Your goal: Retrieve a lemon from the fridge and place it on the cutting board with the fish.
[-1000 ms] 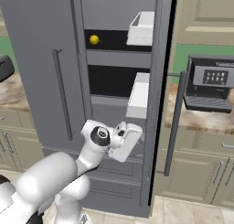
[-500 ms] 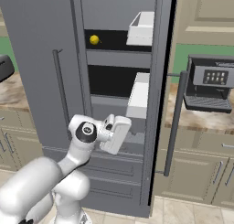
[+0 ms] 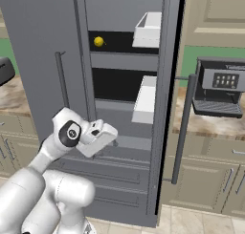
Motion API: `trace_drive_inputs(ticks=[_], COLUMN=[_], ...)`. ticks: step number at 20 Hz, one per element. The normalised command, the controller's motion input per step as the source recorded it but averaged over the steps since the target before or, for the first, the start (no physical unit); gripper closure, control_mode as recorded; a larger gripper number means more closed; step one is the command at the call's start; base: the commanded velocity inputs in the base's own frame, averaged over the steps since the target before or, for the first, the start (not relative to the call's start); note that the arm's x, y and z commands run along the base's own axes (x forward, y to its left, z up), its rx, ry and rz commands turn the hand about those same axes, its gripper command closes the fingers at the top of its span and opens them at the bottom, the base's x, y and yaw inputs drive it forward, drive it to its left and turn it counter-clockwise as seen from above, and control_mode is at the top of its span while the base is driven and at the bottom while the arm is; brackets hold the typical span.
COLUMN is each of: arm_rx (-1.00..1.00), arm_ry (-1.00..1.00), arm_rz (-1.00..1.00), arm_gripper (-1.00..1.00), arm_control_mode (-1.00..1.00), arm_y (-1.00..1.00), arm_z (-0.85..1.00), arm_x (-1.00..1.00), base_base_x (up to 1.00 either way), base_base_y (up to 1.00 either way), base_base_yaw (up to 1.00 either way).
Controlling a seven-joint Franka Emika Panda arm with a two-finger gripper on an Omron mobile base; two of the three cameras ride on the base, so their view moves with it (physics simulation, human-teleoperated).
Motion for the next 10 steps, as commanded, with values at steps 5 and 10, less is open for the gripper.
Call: trace_drive_inputs(ticks=[5,10], arm_rx=[0.48,0.37], arm_ry=[-0.31,-0.23], arm_rz=[-0.08,-0.12], arm_gripper=[-1.00,-1.00], arm_control_mode=[-1.00,-1.00], arm_y=[0.99,0.83], arm_z=[-0.08,0.10], arm_x=[0.01,0.23], base_base_x=[0.00,0.00], base_base_y=[0.00,0.00], base_base_yaw=[0.00,0.00])
